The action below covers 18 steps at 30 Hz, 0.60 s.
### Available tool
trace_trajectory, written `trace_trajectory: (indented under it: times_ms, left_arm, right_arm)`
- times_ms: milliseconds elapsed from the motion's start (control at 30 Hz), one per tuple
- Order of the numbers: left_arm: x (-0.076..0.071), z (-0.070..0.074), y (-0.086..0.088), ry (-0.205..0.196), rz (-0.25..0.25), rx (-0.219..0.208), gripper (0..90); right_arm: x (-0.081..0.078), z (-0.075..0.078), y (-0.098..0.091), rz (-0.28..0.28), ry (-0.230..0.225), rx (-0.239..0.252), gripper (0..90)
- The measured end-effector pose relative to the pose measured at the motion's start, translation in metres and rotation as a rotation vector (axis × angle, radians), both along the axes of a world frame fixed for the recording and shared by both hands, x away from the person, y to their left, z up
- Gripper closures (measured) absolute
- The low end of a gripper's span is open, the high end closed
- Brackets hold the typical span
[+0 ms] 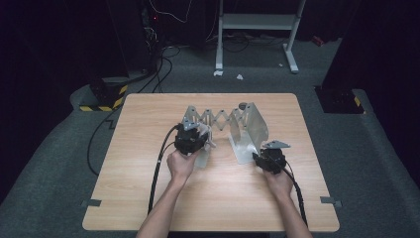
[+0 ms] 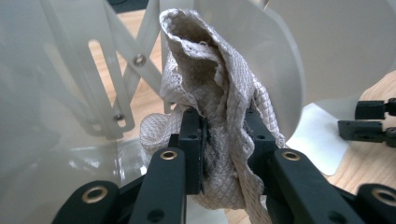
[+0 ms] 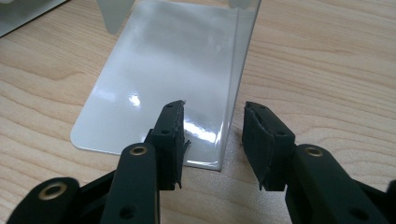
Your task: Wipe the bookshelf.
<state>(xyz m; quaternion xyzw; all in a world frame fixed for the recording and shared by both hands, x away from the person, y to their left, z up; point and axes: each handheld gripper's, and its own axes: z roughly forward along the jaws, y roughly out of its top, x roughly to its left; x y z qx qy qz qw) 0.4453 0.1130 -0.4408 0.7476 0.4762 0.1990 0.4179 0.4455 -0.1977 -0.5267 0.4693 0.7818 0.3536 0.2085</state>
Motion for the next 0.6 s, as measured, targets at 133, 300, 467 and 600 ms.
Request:
trace_trajectory:
  times_ms: [133,300,467,600]
  left_arm:
    - [-0.001,0.009,0.003,-0.013,-0.006,-0.027,73.8]
    - [-0.002,0.014,0.004,-0.023,-0.014,-0.028,73.8]
    - [0.0,0.011,0.002,-0.015,-0.016,-0.032,73.7]
    - [0.0,0.004,0.001,-0.008,-0.016,-0.027,73.7]
  right_arm:
    - [0.0,0.0,0.0,0.0,0.0,0.0,58.9]
    - [0.0,0.0,0.0,0.001,0.0,0.0,58.8]
    - [0.0,0.0,0.0,0.0,0.001,0.001,58.7]
    - [0.0,0.0,0.0,0.001,0.001,0.001,58.7]
